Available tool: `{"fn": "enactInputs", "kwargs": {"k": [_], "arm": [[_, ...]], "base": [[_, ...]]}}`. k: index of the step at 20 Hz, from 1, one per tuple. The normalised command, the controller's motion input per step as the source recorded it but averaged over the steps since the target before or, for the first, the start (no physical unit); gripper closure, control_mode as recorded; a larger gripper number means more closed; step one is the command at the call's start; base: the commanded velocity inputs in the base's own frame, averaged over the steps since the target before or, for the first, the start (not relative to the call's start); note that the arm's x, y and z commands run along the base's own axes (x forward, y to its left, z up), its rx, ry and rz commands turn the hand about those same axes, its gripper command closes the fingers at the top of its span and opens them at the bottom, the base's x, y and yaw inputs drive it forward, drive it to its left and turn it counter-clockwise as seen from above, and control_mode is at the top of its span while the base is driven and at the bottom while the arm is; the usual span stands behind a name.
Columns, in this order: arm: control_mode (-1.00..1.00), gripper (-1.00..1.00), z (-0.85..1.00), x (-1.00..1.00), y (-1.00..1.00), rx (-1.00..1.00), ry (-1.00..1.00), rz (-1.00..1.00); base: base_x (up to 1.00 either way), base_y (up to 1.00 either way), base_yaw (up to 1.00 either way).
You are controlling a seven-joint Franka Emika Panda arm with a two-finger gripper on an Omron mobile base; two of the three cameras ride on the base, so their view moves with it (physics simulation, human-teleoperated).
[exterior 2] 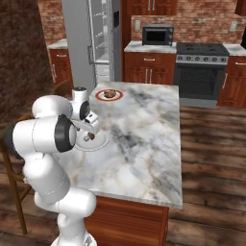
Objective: Transport the chicken drumstick and mushroom to the fridge. Place the chicken drumstick on the rack containing meat and place the mushroom on the rack containing the vegetable, ensuring meats and vegetables are on different racks.
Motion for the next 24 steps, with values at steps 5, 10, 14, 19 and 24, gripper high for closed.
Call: {"fn": "enactInputs", "kwargs": {"k": [5,10,14,19,24], "arm": [[-1.00,-1.00,-0.24,0.29,0.13,0.00,0.01,0.00],[-1.00,-1.00,-0.17,0.11,0.04,0.00,0.01,0.00],[-1.00,-1.00,-0.26,0.14,0.00,0.00,0.01,0.00],[-1.00,-1.00,-0.18,0.02,0.00,0.00,0.00,0.00],[-1.00,-1.00,-0.13,0.16,0.00,0.00,0.00,0.00]], "base": [[0.00,0.00,0.00],[0.00,0.00,0.00],[0.00,0.00,0.00],[0.00,0.00,0.00],[0.00,0.00,0.00]]}}
